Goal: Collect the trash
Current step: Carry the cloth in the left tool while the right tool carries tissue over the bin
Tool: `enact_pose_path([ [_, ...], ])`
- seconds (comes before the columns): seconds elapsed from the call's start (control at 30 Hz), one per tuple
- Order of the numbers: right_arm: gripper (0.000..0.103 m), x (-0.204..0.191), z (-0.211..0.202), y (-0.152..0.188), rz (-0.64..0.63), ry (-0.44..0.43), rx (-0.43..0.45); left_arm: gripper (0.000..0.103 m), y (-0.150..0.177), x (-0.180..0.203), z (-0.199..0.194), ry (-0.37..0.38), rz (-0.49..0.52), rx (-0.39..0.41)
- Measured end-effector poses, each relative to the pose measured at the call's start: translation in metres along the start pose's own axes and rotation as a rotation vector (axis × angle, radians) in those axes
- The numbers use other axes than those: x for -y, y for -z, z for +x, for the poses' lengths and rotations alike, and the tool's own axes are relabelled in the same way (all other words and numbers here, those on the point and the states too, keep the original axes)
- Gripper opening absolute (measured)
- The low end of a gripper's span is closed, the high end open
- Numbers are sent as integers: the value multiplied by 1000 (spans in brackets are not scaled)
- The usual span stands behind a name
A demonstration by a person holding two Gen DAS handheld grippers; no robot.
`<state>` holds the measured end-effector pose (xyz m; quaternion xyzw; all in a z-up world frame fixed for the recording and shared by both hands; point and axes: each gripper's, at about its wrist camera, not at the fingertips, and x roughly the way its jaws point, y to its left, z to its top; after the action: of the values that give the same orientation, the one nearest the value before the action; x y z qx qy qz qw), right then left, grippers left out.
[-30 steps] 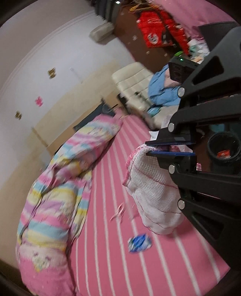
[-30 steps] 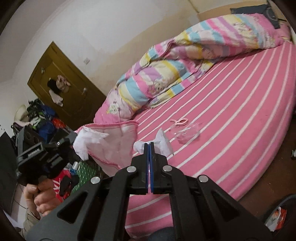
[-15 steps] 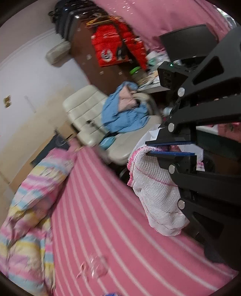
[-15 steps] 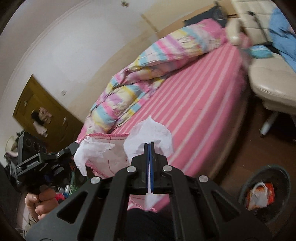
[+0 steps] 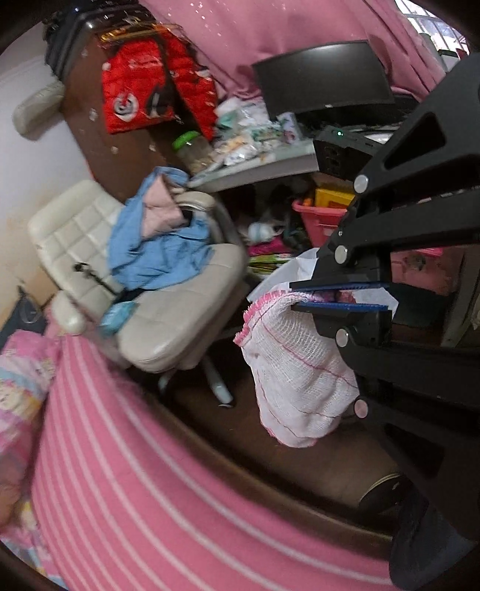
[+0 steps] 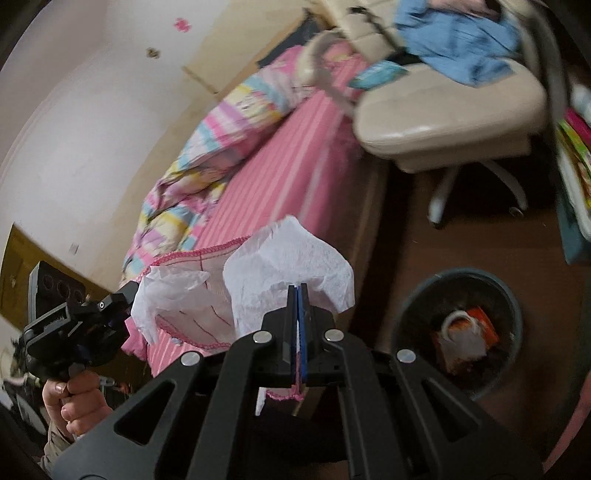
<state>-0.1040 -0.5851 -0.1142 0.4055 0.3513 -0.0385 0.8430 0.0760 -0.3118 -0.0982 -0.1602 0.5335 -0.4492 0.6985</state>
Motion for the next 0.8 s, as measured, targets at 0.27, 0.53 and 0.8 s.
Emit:
enact_pose_path([
  [0.27,1,55,6,12,47,99,-36,5,15,-9,75,-21,-15,-139],
  [0.53,1,97,27,20,87,163,-100,5,28,-32,140,-52,-52,-256],
  [0.8,1,126,49,29,113,205,-153,5,48,-45,201,-102,-66,-367],
])
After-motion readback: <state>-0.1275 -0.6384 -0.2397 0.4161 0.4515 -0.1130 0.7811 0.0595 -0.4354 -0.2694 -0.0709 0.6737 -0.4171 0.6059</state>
